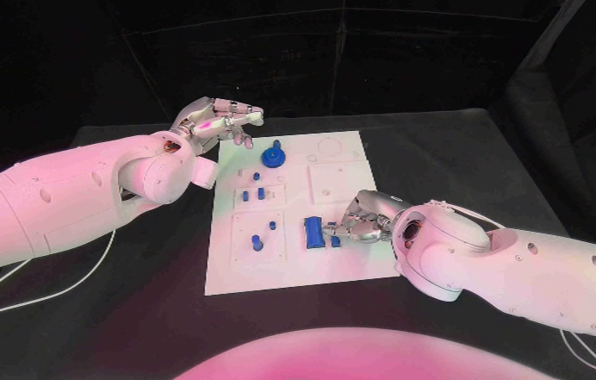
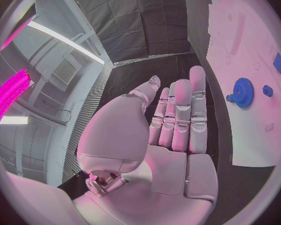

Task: Assemble the parts on the task board

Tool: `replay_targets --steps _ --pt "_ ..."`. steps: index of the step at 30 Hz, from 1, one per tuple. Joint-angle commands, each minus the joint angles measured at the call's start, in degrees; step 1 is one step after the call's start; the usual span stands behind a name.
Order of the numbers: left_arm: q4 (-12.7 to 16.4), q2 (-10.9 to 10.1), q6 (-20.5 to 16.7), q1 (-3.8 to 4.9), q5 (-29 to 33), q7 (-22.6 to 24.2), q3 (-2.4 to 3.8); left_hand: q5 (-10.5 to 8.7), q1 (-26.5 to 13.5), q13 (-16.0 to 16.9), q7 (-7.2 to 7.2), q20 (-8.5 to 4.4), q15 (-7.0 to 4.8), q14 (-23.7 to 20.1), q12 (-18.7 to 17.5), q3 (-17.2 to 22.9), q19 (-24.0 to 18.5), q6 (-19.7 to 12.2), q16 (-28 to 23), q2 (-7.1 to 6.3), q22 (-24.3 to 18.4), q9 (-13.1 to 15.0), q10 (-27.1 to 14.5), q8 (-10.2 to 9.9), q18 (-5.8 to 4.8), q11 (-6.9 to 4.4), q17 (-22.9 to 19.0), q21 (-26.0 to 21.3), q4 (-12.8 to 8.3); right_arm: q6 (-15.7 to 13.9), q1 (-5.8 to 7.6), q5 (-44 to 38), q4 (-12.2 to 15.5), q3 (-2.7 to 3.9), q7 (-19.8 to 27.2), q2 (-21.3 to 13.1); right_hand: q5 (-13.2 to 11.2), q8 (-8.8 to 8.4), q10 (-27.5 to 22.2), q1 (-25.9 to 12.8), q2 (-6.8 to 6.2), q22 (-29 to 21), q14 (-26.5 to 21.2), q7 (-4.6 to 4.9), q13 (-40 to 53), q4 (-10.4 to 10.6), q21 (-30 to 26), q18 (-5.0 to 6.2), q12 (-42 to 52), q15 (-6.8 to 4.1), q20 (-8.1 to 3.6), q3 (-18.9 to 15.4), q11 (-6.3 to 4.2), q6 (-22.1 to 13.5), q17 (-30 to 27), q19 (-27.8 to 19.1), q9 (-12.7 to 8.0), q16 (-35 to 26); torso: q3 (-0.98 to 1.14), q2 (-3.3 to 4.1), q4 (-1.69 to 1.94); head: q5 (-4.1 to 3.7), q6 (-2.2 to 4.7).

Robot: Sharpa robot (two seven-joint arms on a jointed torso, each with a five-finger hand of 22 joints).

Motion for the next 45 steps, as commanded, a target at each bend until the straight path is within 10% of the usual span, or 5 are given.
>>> replay_targets --steps 1,12,24,45 --pt "0.0 0.0 0.6 0.09 0.2 0.2 0.05 0.09 0.0 0.1 -0.05 -0.04 0.03 -0.4 0.2 -0.3 0.3 -0.5 -0.2 0.28 -0.1 -0.1 -0.4 0.3 1.18 -0.12 0.0 -0.3 -0.1 -1.4 0.06 -1.6 0.4 0.03 0.8 -0.3 1.2 -0.20 0.3 0.4 0.70 0.1 2.1 -0.12 0.1 -0.1 0.1 -0.42 0.1 -0.35 -0.29 -0.7 0.00 0.3 0.0 0.2 0.2 0.2 -0.01 0.00 0.05 0.06 0.00" --pt "-0.1 0.1 0.7 0.09 0.2 0.2 0.05 0.09 0.0 0.1 -0.05 -0.04 0.03 -0.4 0.2 -0.3 0.3 -0.5 -0.2 0.28 -0.1 -0.1 -0.4 0.3 1.18 -0.12 0.0 -0.3 -0.1 -0.2 0.07 -1.9 0.7 0.03 1.2 -1.2 5.2 -0.44 0.2 5.0 1.50 0.2 2.1 -0.11 0.3 -1.2 0.2 -0.44 0.0 -0.37 -0.32 -1.7 -0.04 0.2 0.0 0.3 0.7 0.2 -0.02 0.03 0.01 -0.03 0.10" --pt "-0.3 0.1 0.6 0.09 0.2 0.2 0.05 0.09 0.0 0.1 -0.05 -0.04 0.03 -0.4 0.2 -0.3 0.3 -0.5 -0.2 0.28 -0.1 -0.1 -0.4 0.3 1.18 -0.12 0.0 -0.3 -0.1 2.6 0.06 -1.7 1.6 0.02 3.8 -2.2 -3.6 -0.90 0.0 11.7 -0.14 0.3 1.9 0.22 0.1 -5.5 0.1 -0.45 -0.6 -0.19 -0.17 -3.2 0.21 0.1 -0.6 0.2 1.0 -0.3 0.00 0.01 0.03 0.11 0.08" --pt "-0.3 0.1 0.6 0.09 0.2 0.0 0.04 0.10 0.1 0.1 -0.03 -0.04 0.04 -0.4 0.3 -0.3 0.4 -0.6 -0.2 0.31 -0.1 -0.1 -0.5 0.4 1.18 -0.12 0.0 -0.4 -0.1 4.0 0.06 -1.9 -0.3 0.01 3.3 -1.2 -3.5 -0.92 0.0 11.8 0.49 0.5 2.0 0.16 0.1 -5.5 0.2 -0.48 -0.6 -0.19 -0.14 -3.5 0.17 0.2 -0.6 0.3 1.1 -0.3 -0.02 0.04 0.03 0.17 -0.02"
